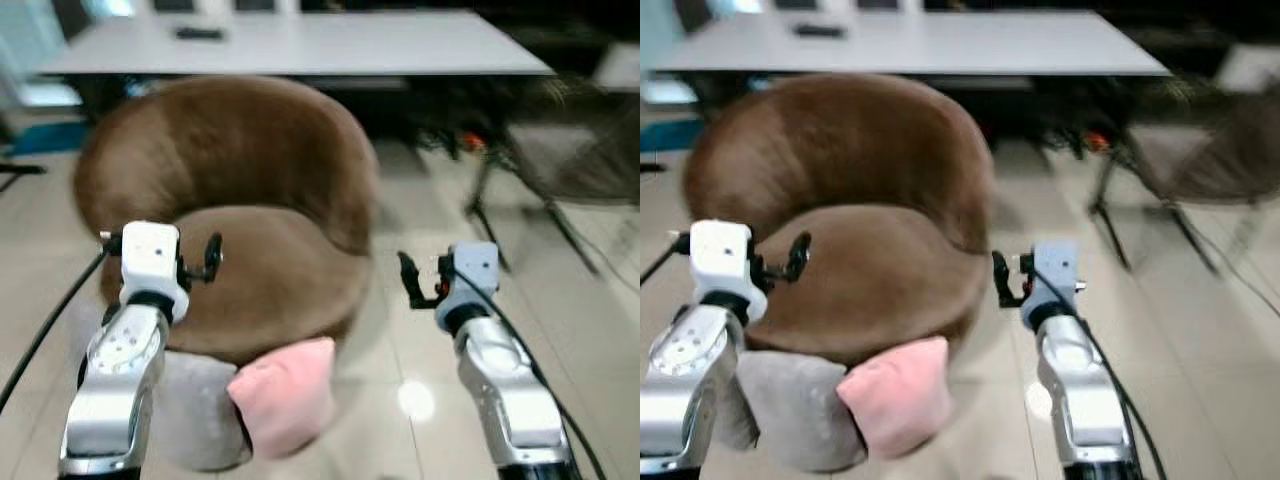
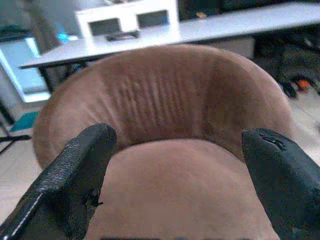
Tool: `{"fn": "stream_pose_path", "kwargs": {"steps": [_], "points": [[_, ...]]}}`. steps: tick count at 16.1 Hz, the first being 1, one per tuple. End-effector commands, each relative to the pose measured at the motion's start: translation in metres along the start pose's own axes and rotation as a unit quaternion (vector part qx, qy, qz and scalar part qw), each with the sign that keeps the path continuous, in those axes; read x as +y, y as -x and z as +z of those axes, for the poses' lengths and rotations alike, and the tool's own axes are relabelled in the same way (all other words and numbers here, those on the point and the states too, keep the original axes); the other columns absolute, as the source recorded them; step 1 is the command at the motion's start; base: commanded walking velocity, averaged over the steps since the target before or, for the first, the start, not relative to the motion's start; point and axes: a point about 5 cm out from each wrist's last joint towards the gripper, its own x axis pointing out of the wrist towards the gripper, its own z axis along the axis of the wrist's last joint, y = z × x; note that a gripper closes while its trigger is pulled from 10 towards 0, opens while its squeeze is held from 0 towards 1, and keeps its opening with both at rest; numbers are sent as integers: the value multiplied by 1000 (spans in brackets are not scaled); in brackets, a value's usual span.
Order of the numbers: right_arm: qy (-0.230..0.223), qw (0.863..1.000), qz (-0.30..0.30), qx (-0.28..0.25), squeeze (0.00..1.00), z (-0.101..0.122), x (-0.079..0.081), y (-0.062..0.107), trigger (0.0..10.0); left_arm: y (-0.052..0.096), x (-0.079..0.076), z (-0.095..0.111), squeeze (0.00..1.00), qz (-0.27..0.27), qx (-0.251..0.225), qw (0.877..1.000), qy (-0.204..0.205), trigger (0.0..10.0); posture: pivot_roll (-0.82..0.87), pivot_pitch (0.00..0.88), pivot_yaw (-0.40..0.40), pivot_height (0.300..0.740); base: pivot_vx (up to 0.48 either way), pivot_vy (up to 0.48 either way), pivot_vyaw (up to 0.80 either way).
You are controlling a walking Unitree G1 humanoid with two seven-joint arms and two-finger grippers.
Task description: Move the pillow to the sofa from floor
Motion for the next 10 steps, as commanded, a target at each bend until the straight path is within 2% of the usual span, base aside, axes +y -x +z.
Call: {"fn": "stream_pose_path", "kwargs": {"steps": [1, 2, 4, 7, 10], "points": [[6, 1000, -3, -1, 1000, 2, -1, -3, 10000, 2, 3, 1, 0, 6, 0, 1000, -7, 10000, 58, 0, -9, 740, 315, 0, 800], [11, 1000, -3, -3, 1000, 2, -2, -3, 10000, 2, 4, -1, 0, 10, 5, 1000, -10, 10000, 60, 0, -11, 740, 266, 0, 706], [14, 1000, -9, 0, 1000, 1, -3, -4, 10000, 3, 4, -2, 0, 15, 5, 1000, 2, 10000, 62, 0, -15, 740, 0, 0, 0], [13, 1000, -15, -12, 1000, 3, -5, -6, 10000, 5, 4, 0, 0, 11, -8, 1000, -19, 10000, 65, 0, -25, 740, 0, 0, 0], [22, 999, 5, -27, 1000, 9, 0, -7, 10000, 5, 5, 2, 0, 15, -12, 1000, -22, 10000, 68, 0, -32, 740, 0, -399, 0]]}}
